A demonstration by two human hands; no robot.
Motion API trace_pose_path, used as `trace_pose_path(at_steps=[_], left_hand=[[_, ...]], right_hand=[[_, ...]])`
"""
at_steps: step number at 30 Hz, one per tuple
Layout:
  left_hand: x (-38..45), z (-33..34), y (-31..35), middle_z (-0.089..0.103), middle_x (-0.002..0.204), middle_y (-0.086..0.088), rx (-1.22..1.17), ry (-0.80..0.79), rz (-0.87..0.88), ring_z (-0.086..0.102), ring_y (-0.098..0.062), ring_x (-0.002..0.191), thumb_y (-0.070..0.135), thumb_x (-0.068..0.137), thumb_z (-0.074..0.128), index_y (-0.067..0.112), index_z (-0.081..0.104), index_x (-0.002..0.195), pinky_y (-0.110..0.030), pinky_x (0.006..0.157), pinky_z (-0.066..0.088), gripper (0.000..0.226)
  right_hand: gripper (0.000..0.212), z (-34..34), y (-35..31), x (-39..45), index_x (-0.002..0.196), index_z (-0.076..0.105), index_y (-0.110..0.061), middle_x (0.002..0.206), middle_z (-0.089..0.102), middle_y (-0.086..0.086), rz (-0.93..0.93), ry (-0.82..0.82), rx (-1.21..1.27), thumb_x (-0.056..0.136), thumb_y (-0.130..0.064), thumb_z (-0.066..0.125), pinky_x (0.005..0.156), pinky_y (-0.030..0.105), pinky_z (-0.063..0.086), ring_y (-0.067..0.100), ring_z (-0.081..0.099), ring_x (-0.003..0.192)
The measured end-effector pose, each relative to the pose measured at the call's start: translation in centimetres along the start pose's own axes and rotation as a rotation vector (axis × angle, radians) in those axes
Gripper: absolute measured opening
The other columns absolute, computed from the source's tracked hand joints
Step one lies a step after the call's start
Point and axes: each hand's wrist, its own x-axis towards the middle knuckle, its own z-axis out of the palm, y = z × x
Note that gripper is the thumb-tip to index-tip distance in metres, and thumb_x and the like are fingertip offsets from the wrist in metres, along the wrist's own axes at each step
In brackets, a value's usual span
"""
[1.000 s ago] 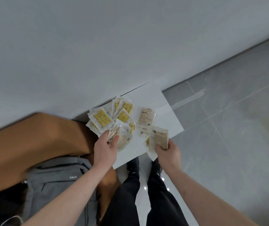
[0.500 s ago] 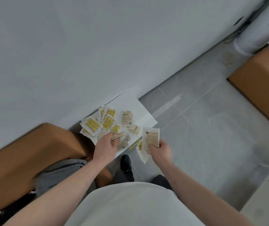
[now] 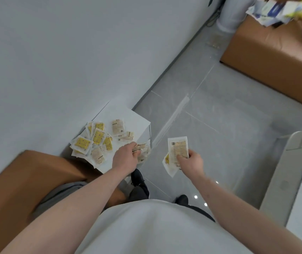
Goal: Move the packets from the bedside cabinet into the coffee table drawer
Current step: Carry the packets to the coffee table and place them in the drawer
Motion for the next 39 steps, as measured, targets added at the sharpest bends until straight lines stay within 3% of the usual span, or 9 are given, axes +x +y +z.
trace_pose_path(at_steps=[8,15,17,21,23,27,30,35,39], left_hand=[[-4.7,6.9,10.0,0.071,0.098,0.001,0.07,-0.058,0.135,0.065,-0.029,0.089,0.032,0.099,0.063,0.025,0.065,0.101,-0.039,0.074,0.054,0.007],[-5.9,10.9,16.8,0.071,0.095,0.002,0.178,-0.175,0.356,0.065,-0.028,0.088,0.035,0.099,0.062,0.029,0.057,0.09,-0.037,0.069,0.051,0.012],[-6.2,12.3,18.4,0.071,0.101,0.002,0.221,-0.219,0.41,0.065,-0.029,0.09,0.035,0.1,0.061,0.031,0.062,0.097,-0.035,0.069,0.048,0.006],[-8.6,15.6,21.3,0.073,0.106,0.0,0.249,-0.291,0.514,0.066,-0.03,0.097,0.037,0.1,0.06,0.031,0.068,0.11,-0.036,0.075,0.05,0.015],[-10.5,17.3,22.7,0.073,0.107,0.002,0.248,-0.326,0.565,0.066,-0.028,0.098,0.038,0.099,0.06,0.033,0.07,0.114,-0.036,0.079,0.051,0.018],[-14.9,20.7,26.0,0.071,0.104,0.005,0.26,-0.359,0.648,0.066,-0.025,0.095,0.039,0.098,0.059,0.035,0.069,0.113,-0.033,0.074,0.045,0.018],[-18.9,23.6,28.8,0.069,0.1,0.005,0.273,-0.36,0.692,0.065,-0.026,0.093,0.04,0.097,0.06,0.034,0.069,0.107,-0.032,0.072,0.042,0.015],[-28.4,29.3,32.6,0.069,0.096,0.003,0.256,-0.385,0.724,0.064,-0.028,0.09,0.039,0.097,0.06,0.029,0.066,0.102,-0.036,0.072,0.049,0.013],[-36.1,33.0,34.8,0.069,0.096,0.006,0.234,-0.408,0.733,0.064,-0.024,0.088,0.041,0.099,0.061,0.032,0.067,0.106,-0.036,0.075,0.052,0.013]], right_hand=[[0.029,-10.9,8.5,-3.8,0.107,0.075,-0.02,0.099,0.076,-0.003,0.076,0.145,0.127,0.088,-0.008,0.057,0.087,0.044,0.064,0.02,0.074,0.094],[0.03,-16.4,14.0,-7.4,0.115,0.075,-0.022,0.103,0.075,-0.006,0.132,0.323,0.267,0.091,-0.011,0.061,0.088,0.041,0.064,0.02,0.074,0.099],[0.027,-17.2,16.0,-8.8,0.114,0.075,-0.025,0.101,0.075,-0.009,0.157,0.37,0.302,0.092,-0.012,0.064,0.086,0.039,0.065,0.017,0.073,0.097],[0.021,-18.9,19.8,-11.8,0.106,0.073,-0.031,0.09,0.07,-0.019,0.192,0.444,0.321,0.093,-0.016,0.066,0.075,0.028,0.063,0.0,0.068,0.083],[0.018,-19.9,21.8,-13.6,0.1,0.073,-0.032,0.087,0.069,-0.021,0.205,0.49,0.342,0.092,-0.017,0.067,0.07,0.023,0.059,0.0,0.067,0.083],[0.014,-22.8,26.0,-17.2,0.092,0.072,-0.03,0.093,0.076,-0.013,0.218,0.552,0.388,0.09,-0.017,0.067,0.074,0.032,0.063,0.009,0.073,0.087],[0.013,-25.8,30.1,-20.5,0.086,0.071,-0.032,0.089,0.075,-0.016,0.208,0.598,0.404,0.091,-0.02,0.067,0.065,0.023,0.055,0.003,0.071,0.083],[0.007,-31.2,39.5,-27.2,0.088,0.073,-0.026,0.086,0.075,-0.011,0.244,0.646,0.401,0.091,-0.024,0.068,0.074,0.039,0.063,0.011,0.071,0.084],[0.007,-35.2,46.5,-32.7,0.085,0.074,-0.025,0.081,0.075,-0.009,0.29,0.687,0.372,0.089,-0.024,0.068,0.066,0.032,0.058,0.012,0.071,0.079]])
